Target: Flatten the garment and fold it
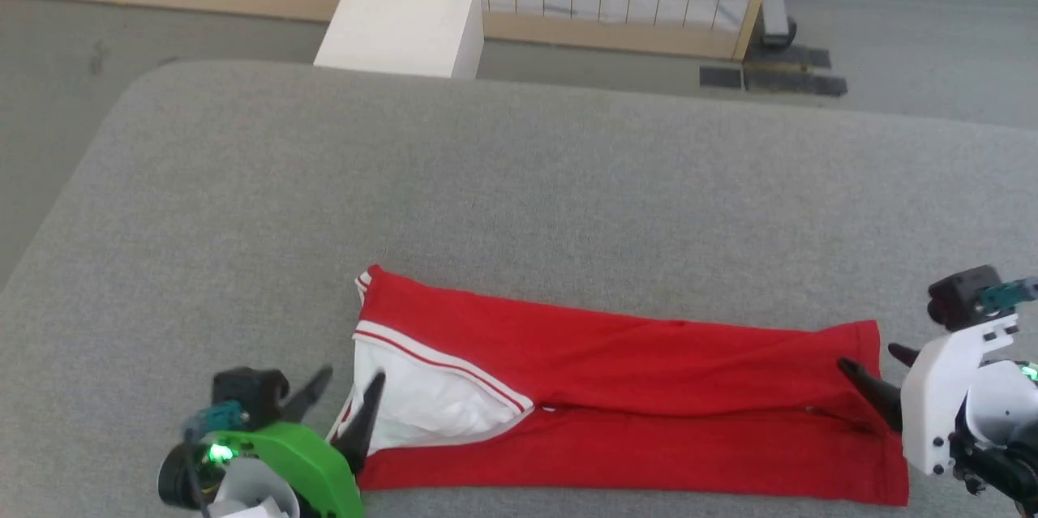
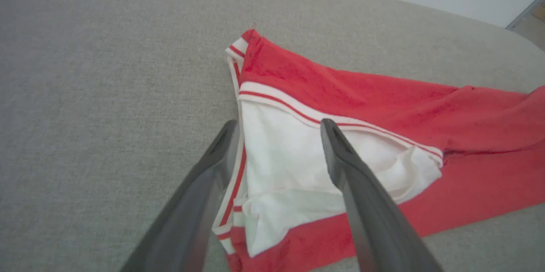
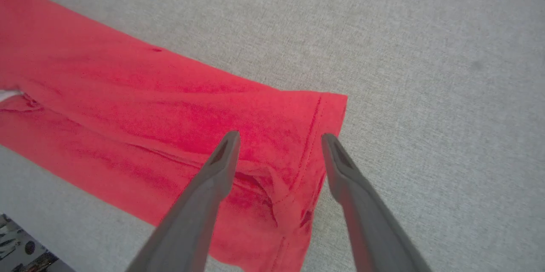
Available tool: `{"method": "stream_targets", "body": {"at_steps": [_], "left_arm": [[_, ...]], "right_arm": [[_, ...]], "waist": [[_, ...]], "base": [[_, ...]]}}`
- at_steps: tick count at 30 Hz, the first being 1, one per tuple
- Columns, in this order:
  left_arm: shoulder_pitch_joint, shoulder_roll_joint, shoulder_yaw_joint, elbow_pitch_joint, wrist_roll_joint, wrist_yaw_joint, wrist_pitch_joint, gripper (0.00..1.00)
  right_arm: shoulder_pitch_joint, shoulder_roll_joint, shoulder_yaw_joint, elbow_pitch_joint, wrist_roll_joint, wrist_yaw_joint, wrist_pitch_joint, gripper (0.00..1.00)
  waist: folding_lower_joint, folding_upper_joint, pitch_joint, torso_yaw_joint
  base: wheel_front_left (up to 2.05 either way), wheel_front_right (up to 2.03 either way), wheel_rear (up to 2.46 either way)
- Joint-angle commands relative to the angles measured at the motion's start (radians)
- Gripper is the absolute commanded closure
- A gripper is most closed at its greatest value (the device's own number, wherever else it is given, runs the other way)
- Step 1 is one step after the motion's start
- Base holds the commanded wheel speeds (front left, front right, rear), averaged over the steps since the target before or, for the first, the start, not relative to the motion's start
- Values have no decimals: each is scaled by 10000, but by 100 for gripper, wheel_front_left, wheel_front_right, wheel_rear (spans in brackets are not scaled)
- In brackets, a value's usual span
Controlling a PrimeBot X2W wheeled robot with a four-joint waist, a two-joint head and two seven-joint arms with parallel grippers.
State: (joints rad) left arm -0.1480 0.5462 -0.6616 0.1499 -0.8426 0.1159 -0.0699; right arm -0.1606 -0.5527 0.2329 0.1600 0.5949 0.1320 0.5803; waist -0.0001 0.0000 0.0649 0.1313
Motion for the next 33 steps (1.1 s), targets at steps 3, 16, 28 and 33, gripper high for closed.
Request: {"method": "stream_targets", "body": {"at_steps": [3, 16, 28, 33], "left_arm": [[83, -537, 595, -126, -123, 190, -1265, 0], [1688, -3058, 4521, -1547, 3693, -187, -1916, 0], [2382, -4473, 5858, -1627, 6281, -1720, -1918, 0], [2248, -4699, 6160, -1511, 6526, -2029, -1918, 0]], "right_arm": [[419, 702, -875, -375, -181, -13, 262, 0], [1449, 4203, -4179, -244, -2961, -13, 543, 0], [654, 5019, -6117, 1698, -3773, -13, 131, 0], [586, 5022, -5334, 2401, -3118, -13, 222, 0]], "waist": [[1, 0, -439, 6], [1, 0, -470, 102], [1, 0, -49, 304], [1, 0, 117, 394]], "base": [[0, 0, 0], [0, 0, 0], [0, 0, 0], [0, 0, 0]]}}
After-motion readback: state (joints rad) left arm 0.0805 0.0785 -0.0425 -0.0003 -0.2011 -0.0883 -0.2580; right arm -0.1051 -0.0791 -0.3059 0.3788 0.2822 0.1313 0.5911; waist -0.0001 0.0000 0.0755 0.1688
